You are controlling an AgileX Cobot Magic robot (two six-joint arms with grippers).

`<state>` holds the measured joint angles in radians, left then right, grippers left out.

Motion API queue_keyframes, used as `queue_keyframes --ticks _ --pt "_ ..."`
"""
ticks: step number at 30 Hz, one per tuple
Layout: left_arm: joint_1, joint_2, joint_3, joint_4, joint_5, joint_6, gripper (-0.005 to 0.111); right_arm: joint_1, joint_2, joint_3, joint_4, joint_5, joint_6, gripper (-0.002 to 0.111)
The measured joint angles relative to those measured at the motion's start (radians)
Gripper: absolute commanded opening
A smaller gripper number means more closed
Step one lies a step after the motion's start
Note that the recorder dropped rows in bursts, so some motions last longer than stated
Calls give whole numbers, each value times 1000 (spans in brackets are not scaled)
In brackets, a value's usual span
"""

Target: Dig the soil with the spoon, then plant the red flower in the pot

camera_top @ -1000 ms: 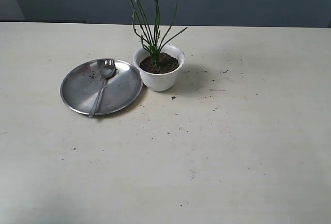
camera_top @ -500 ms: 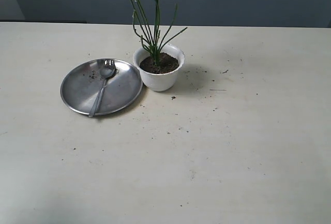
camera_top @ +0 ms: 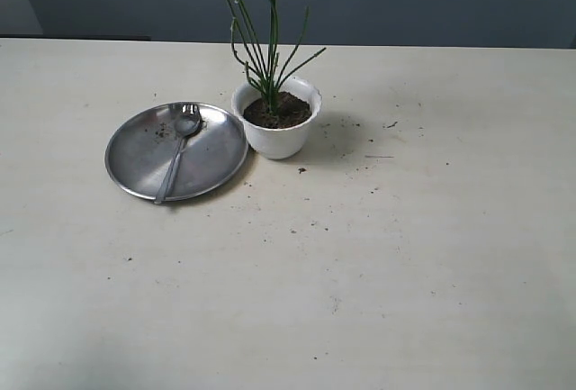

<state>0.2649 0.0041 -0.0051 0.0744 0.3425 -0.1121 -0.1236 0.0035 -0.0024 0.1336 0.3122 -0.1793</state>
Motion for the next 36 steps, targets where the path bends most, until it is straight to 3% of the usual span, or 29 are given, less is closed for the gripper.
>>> queue_keyframes --ticks 36 --pt "0 0 0 0 0 0 0 0 0 0 7 61 0 -1"
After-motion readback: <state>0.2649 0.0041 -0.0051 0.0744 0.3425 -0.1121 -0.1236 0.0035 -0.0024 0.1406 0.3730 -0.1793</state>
